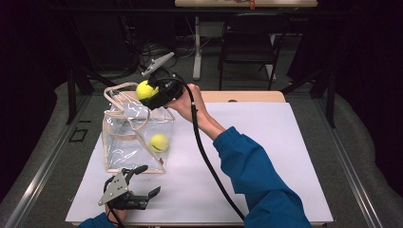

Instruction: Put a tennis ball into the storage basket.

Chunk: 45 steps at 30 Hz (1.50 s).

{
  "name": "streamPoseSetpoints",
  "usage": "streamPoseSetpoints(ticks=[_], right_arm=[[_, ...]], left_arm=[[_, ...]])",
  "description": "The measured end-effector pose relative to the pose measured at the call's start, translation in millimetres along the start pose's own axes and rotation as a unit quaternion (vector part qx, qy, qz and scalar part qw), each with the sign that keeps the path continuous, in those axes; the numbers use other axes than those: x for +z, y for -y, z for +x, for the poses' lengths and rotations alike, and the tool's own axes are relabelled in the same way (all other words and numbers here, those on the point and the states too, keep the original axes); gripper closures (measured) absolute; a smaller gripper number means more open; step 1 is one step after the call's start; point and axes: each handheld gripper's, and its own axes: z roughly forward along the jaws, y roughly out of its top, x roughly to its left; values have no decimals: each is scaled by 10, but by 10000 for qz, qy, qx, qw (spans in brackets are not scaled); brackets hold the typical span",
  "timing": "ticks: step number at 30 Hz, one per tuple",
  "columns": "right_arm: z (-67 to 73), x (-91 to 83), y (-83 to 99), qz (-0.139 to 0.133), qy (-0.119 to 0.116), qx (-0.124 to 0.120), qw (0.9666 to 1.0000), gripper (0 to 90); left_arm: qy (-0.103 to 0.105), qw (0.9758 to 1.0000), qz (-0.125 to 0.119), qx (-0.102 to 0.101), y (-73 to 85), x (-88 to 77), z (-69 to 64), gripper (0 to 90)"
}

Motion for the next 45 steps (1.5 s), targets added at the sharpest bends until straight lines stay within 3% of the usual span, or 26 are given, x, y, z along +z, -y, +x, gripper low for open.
streamPoseSetpoints(ticks=[29, 45], right_arm=[[96, 139, -59, -136, -139, -23, 9998, 264], [191, 281, -87, -67, -246, -68, 9997, 262]], left_arm=[[7, 10000, -7, -6, -1, -1, 1, 158], [-12, 10000, -23, -7, -1, -2, -2, 158]])
